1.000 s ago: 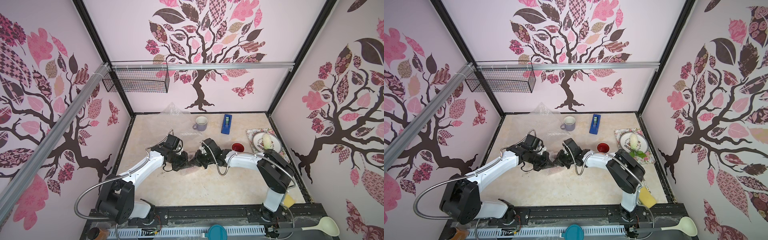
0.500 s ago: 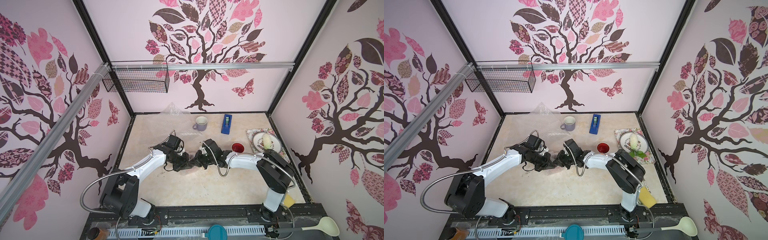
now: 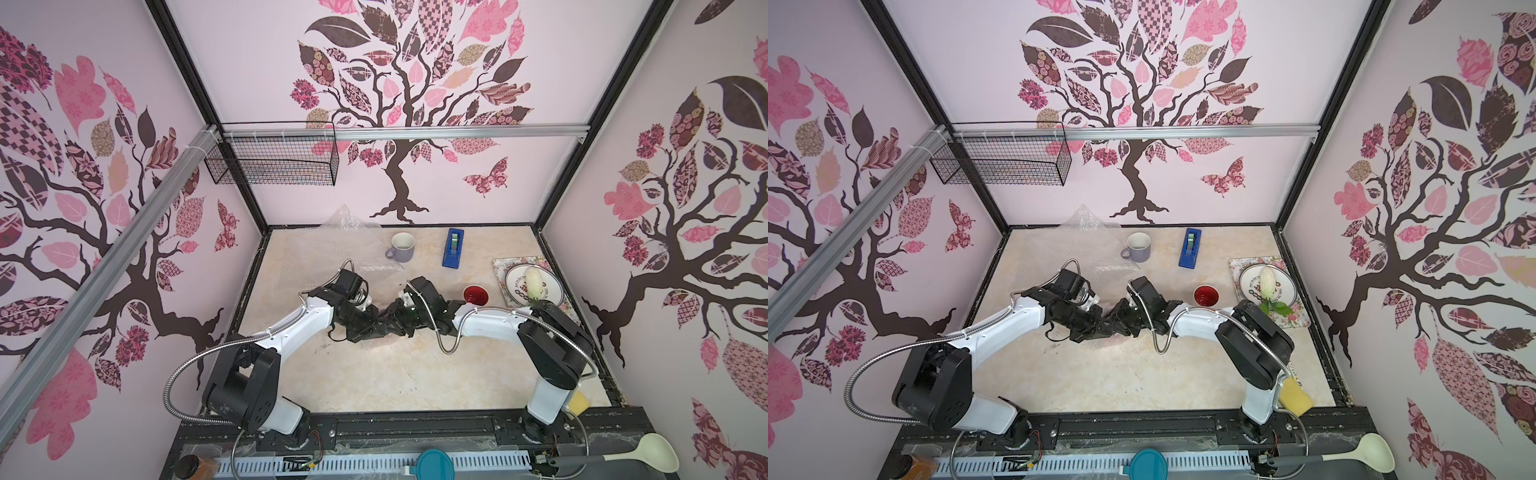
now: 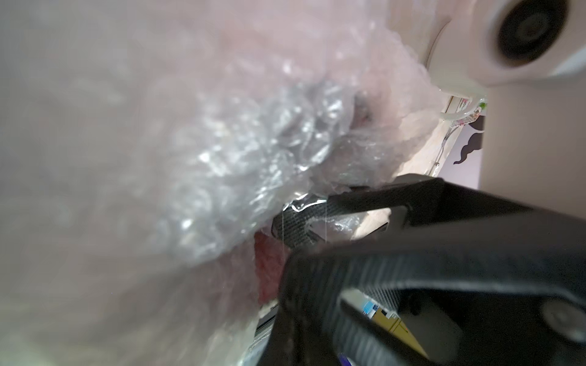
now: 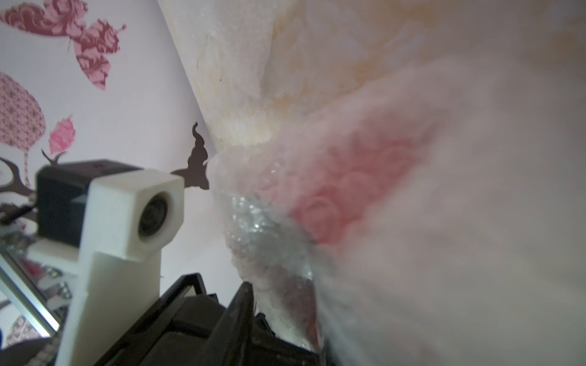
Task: Wrap mugs in bubble wrap
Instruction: Stick the tape on the bubble wrap.
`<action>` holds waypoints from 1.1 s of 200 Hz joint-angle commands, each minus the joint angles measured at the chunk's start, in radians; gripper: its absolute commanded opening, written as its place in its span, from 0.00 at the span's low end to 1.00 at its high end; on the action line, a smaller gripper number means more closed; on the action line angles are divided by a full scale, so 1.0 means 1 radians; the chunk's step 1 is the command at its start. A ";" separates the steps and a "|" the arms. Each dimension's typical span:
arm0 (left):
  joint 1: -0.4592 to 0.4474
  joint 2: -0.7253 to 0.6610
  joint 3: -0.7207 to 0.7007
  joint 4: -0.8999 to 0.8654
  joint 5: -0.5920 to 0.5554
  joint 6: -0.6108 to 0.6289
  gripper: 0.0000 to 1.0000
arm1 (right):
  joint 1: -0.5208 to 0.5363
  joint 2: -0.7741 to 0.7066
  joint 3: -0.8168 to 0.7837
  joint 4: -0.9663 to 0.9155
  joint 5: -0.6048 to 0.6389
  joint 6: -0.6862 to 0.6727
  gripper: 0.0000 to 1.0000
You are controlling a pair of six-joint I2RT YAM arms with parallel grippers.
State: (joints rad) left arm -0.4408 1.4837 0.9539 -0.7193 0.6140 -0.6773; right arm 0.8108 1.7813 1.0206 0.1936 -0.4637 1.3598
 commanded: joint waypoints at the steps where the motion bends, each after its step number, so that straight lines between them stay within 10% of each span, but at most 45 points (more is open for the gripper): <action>1: 0.001 0.030 0.001 -0.066 -0.090 0.023 0.00 | 0.004 -0.003 0.029 -0.168 0.036 -0.002 0.45; 174: 0.001 0.046 0.044 -0.027 -0.053 0.017 0.00 | -0.070 -0.100 0.239 -0.519 0.050 -0.099 0.67; 203: 0.001 0.050 0.050 -0.021 -0.046 0.020 0.00 | -0.086 -0.163 0.233 -0.526 0.036 -0.114 0.65; 220: 0.001 0.049 0.057 -0.027 -0.046 0.025 0.00 | -0.087 -0.160 0.223 -0.483 0.001 -0.119 0.47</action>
State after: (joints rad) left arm -0.4408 1.5120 0.9833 -0.7269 0.6090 -0.6762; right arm 0.7292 1.6699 1.2377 -0.3012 -0.4347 1.2488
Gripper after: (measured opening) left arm 0.047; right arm 0.565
